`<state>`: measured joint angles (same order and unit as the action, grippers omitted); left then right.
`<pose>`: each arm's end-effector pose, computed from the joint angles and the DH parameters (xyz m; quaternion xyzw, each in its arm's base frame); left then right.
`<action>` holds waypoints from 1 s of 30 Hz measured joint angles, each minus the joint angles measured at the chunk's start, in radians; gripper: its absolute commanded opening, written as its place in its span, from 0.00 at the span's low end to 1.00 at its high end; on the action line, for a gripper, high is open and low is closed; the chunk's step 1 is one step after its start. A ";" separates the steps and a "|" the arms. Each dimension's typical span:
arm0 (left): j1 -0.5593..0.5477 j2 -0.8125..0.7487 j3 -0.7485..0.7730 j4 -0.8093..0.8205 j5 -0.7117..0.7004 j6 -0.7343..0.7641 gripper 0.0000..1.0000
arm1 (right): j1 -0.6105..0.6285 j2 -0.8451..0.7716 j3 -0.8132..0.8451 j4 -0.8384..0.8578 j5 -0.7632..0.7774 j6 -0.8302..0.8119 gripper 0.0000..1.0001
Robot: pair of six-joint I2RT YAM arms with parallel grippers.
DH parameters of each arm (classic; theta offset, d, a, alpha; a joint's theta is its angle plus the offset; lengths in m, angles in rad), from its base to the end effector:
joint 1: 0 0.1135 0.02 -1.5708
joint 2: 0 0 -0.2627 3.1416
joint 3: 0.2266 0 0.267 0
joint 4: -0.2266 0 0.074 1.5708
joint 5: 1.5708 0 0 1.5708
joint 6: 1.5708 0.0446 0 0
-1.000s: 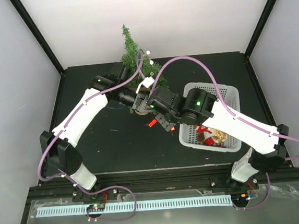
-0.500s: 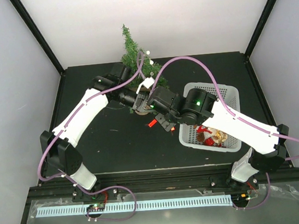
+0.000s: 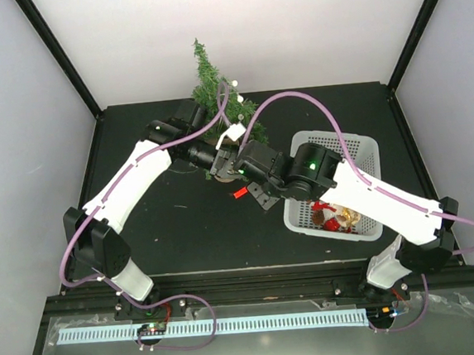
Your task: Decorate the small christmas tree
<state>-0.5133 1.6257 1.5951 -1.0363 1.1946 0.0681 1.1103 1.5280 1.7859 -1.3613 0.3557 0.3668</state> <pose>0.2758 -0.2031 0.3487 0.3638 0.7270 -0.5767 0.0808 0.1460 0.2593 0.3969 -0.3096 0.9070 0.0262 0.2844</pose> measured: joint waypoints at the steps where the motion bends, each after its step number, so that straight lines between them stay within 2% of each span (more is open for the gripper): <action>1: 0.000 0.000 0.001 -0.006 -0.006 0.007 0.02 | 0.000 -0.003 -0.003 0.003 0.005 0.000 0.53; 6: 0.011 0.000 0.006 -0.026 -0.033 0.038 0.02 | 0.000 -0.040 -0.004 0.012 0.054 0.027 0.64; 11: 0.054 -0.002 0.027 -0.060 -0.072 0.079 0.02 | -0.058 -0.132 0.021 0.027 0.088 0.042 0.66; 18: 0.154 -0.002 0.206 -0.143 -0.148 0.185 0.02 | -0.211 -0.289 0.059 0.056 0.101 0.044 0.67; 23: 0.206 -0.002 0.312 -0.176 -0.213 0.252 0.01 | -0.225 -0.317 0.036 0.064 0.109 0.051 0.67; 30: 0.211 0.000 0.448 -0.172 -0.308 0.309 0.02 | -0.232 -0.317 -0.023 0.086 0.109 0.062 0.67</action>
<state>-0.3019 1.6253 2.0434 -1.2087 0.8864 0.3775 0.8783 1.2114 1.7626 -1.2755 0.4648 0.4290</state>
